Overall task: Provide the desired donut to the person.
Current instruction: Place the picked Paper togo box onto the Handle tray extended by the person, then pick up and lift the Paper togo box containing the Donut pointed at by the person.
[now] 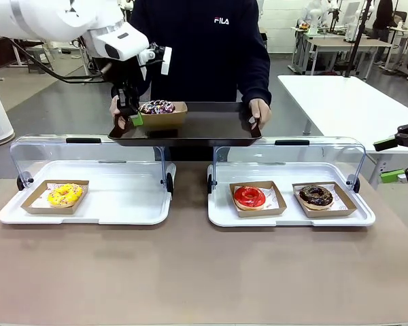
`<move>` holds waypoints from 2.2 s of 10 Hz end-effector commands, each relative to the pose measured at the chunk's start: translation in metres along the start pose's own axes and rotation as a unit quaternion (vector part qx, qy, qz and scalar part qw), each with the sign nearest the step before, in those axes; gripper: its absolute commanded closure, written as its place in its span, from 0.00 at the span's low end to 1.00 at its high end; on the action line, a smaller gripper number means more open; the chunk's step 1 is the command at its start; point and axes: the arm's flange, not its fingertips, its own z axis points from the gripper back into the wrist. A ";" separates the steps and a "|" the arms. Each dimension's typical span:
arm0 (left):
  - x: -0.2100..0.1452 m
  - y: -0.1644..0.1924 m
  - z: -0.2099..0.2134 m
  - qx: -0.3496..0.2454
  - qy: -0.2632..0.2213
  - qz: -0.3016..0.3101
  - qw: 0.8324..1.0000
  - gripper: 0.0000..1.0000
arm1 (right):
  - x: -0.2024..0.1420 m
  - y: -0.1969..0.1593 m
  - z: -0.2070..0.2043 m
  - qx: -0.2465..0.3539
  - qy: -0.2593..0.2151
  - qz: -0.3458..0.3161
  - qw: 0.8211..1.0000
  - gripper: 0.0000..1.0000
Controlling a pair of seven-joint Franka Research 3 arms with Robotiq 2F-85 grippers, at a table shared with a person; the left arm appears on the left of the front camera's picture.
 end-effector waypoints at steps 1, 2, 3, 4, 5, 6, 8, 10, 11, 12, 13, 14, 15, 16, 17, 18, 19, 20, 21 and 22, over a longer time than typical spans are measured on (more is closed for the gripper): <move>-0.002 0.018 -0.007 0.013 0.016 -0.061 0.998 0.99 | 0.000 -0.002 -0.003 -0.003 -0.014 0.000 1.000 0.00; -0.004 0.026 -0.015 0.009 0.015 -0.082 0.996 0.99 | 0.000 -0.002 -0.003 -0.003 -0.014 0.000 1.000 0.00; -0.004 0.028 -0.022 0.009 0.013 -0.084 0.996 0.99 | 0.000 -0.002 -0.003 -0.003 -0.014 0.000 1.000 0.00; -0.005 0.029 -0.023 0.014 0.012 -0.094 0.995 0.99 | 0.000 -0.002 -0.003 -0.003 -0.014 0.000 1.000 0.00; -0.005 0.029 -0.024 0.008 0.010 -0.104 0.995 0.39 | 0.000 -0.002 -0.003 -0.003 -0.014 0.000 1.000 0.00; -0.007 0.030 -0.026 0.006 0.011 -0.101 0.995 0.39 | 0.000 -0.002 -0.003 -0.003 -0.014 0.000 1.000 0.00; -0.007 0.032 -0.024 -0.006 0.006 -0.101 0.995 0.37 | 0.000 -0.002 -0.003 -0.003 -0.014 0.000 1.000 0.00; -0.009 0.033 -0.023 -0.017 0.011 -0.099 0.995 0.00 | 0.000 -0.002 -0.003 -0.003 -0.014 0.000 1.000 0.00; -0.009 0.034 -0.022 -0.023 0.012 -0.096 0.995 0.00 | 0.000 -0.002 -0.003 -0.003 -0.014 0.000 1.000 0.00; -0.009 0.034 -0.021 -0.026 0.014 -0.097 0.995 0.01 | 0.000 -0.002 -0.003 -0.003 -0.014 0.000 1.000 0.00; -0.010 0.034 -0.020 -0.028 0.017 -0.098 0.995 0.00 | 0.000 -0.002 -0.003 -0.003 -0.014 0.000 1.000 0.00; -0.011 0.034 -0.018 -0.028 0.015 -0.097 0.995 0.00 | 0.000 -0.002 -0.003 -0.003 -0.014 0.000 1.000 0.00; -0.013 0.034 -0.015 -0.031 0.012 -0.094 0.995 0.00 | 0.000 -0.002 -0.003 -0.003 -0.014 0.000 1.000 0.00; -0.015 0.034 -0.012 -0.032 0.010 -0.093 0.995 0.00 | 0.000 -0.002 -0.003 -0.003 -0.014 0.000 1.000 0.00; -0.015 0.033 -0.010 -0.033 0.011 -0.091 0.995 0.00 | 0.000 -0.002 -0.003 -0.003 -0.014 0.000 1.000 0.00; -0.016 0.030 -0.007 -0.046 -0.003 -0.087 0.995 0.00 | 0.000 -0.002 -0.003 -0.003 -0.014 0.000 1.000 0.00; -0.021 0.021 0.003 -0.057 0.001 -0.081 0.995 0.00 | 0.000 -0.002 -0.003 -0.003 -0.014 0.000 1.000 0.00; -0.035 0.005 0.013 -0.086 0.007 -0.086 0.992 0.00 | 0.000 -0.002 -0.003 -0.003 -0.014 0.000 1.000 0.00; -0.014 0.028 -0.009 -0.038 0.012 -0.076 0.996 0.00 | 0.000 -0.002 -0.003 -0.003 -0.014 0.000 1.000 0.00; -0.014 0.028 -0.009 -0.038 0.012 -0.076 0.996 0.00 | 0.000 -0.002 -0.003 -0.003 -0.014 0.000 1.000 0.00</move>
